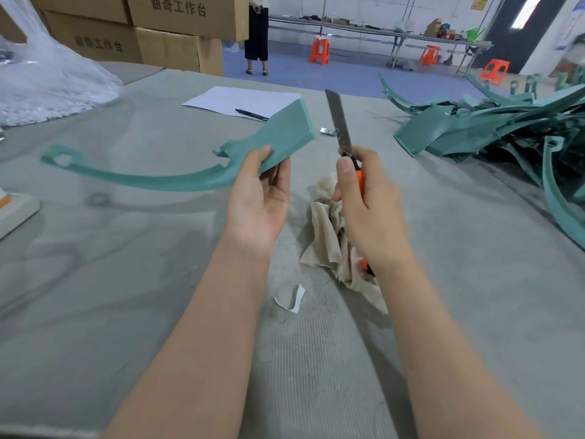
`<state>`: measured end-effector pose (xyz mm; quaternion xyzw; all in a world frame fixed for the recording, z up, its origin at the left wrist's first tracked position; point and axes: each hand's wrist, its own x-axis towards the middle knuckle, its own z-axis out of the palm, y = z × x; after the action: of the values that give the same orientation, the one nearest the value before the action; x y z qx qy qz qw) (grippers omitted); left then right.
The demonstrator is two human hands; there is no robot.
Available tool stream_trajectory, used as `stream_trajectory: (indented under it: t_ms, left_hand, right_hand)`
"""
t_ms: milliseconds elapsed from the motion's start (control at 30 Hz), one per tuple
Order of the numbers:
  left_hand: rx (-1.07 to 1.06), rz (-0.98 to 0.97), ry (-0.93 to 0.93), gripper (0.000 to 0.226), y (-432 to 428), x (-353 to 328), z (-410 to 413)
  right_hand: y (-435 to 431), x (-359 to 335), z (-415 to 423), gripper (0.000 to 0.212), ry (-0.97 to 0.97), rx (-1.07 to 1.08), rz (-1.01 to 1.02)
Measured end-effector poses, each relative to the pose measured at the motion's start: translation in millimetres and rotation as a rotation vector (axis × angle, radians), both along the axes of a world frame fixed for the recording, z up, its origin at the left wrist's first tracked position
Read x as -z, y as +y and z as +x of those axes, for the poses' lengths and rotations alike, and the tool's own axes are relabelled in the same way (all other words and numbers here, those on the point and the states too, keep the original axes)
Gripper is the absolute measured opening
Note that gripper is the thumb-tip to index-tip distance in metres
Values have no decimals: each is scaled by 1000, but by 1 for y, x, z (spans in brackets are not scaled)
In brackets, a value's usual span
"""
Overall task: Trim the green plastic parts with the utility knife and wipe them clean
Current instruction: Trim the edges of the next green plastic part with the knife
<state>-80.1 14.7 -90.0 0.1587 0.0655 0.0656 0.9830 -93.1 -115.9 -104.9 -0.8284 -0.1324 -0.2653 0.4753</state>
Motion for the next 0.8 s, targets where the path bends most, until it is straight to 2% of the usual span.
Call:
stream_trajectory:
  t_ms: [100,267,367,500,800]
  left_hand:
    - [90,-28,-63,27,0,-1,-2]
    - [115,43,-59,31,-3,0,-1]
    - [90,103,-38,23,-5,-1,-1]
    - [70,85,-27,16,-8,-1,-2]
    - [116,253,-10,22,-9,2,0]
  right_hand:
    - [6,0,-4,39,10,1,-66]
    - [10,1,-5,42,-16,18,-174]
    - [10,4,-4,31,-33,9,-241]
    - [10,8,-1,30,-40,28,-272]
    - [13,15,0,26,-115,128,-245]
